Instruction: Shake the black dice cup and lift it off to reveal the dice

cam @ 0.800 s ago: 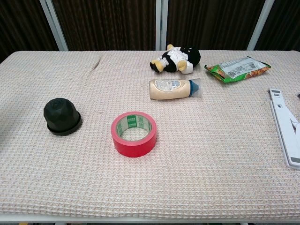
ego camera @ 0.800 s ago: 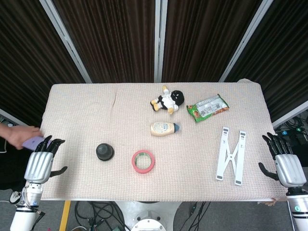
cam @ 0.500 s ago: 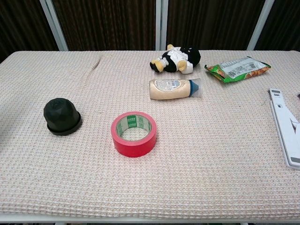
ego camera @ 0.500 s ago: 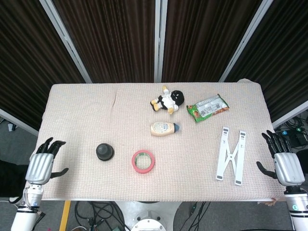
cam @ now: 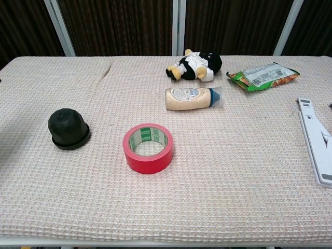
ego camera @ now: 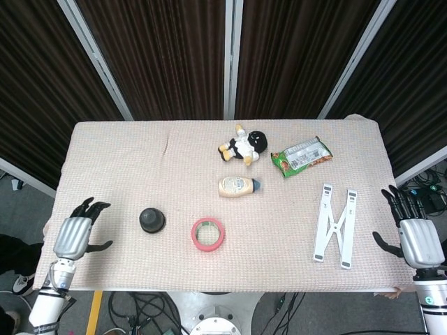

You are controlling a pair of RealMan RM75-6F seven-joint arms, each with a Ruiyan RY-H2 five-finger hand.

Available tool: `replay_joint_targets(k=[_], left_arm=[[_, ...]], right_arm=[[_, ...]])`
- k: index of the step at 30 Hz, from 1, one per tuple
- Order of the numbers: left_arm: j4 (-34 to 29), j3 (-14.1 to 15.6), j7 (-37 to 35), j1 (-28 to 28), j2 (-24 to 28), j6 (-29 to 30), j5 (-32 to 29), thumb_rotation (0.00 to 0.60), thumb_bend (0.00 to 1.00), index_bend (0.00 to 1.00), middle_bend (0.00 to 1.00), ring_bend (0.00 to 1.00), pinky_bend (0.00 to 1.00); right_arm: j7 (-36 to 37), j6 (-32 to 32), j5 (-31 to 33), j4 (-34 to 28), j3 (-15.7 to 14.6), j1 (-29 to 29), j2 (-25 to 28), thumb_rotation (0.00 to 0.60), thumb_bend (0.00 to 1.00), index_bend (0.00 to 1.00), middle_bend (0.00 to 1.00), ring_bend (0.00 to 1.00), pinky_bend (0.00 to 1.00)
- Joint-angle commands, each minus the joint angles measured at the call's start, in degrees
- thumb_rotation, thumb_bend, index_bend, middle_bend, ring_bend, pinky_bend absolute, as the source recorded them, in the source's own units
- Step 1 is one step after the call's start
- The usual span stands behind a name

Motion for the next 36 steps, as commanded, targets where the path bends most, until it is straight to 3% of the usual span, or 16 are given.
replay_joint_targets(k=[1, 14, 36], left_arm=[[2.4, -0.4, -0.5, -2.6, -1.9, -2.9, 0.6, 0.6, 0.06, 0.2, 0.2, 0.07, 0.19], [8.1, -1.5, -3.2, -9.2, -8.1, -12.8, -2.5, 0.6, 0.06, 0.2, 0.2, 0.07, 0.19], [13.7, -1.7, -5.4, -14.4, -13.3, -18.8, -5.1, 0.6, 0.06, 0.19, 0.2, 0.07, 0.19]], right_arm=[[-0.8, 0.2, 0.3, -0.7, 0.3, 0.0, 0.4, 0.6, 0.15, 0.0, 0.0, 0.0, 0.0], [-1.0, -0.3, 1.6, -0.4, 0.1, -0.4, 0.2, 0.6, 0.15, 0.0, 0.0, 0.0, 0.0], [-1.1, -1.9, 2.1, 0.8, -0.4, -0.1, -0.7, 0.6, 0.15, 0.0, 0.0, 0.0, 0.0]])
